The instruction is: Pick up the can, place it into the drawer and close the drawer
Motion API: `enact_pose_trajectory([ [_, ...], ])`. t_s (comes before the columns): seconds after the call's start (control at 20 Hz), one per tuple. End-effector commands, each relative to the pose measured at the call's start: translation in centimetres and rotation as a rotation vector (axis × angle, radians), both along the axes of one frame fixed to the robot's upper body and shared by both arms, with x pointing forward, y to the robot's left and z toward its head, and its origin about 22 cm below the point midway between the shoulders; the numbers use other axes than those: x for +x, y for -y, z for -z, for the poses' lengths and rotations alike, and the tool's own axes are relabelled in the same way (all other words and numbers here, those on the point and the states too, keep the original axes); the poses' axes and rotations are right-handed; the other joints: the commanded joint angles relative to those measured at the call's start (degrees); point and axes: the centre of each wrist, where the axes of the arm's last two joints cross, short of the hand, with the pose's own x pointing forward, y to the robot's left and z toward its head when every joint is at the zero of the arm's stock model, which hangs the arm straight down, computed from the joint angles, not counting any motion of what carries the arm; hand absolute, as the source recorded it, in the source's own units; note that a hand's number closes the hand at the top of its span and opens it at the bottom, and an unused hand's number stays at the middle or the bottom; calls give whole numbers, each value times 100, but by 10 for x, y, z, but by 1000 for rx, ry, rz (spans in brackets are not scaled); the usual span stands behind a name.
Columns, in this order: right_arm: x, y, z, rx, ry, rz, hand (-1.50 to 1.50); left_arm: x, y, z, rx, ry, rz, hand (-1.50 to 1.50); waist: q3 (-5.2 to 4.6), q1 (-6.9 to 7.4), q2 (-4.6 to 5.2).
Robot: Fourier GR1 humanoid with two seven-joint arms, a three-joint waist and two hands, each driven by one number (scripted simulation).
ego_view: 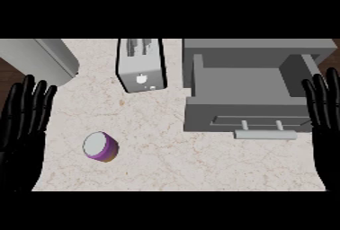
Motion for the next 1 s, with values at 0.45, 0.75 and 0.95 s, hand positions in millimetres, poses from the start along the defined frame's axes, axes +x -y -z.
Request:
enact_pose_trajectory([
  [0.45, -8, 24, 23, 68, -311, 173, -150, -65, -21, 29, -161, -409, -396, -150, -47, 44, 107],
  [0.75, -12, 23, 33, 69, -329, 158, -150, -87, -21, 7, -178, -411, -428, -150, -46, -18, 110],
  [0.95, -16, 37, 29, 63, -317, 156, -150, -75, -16, 8, -170, -386, -390, -150, -46, -44, 111],
])
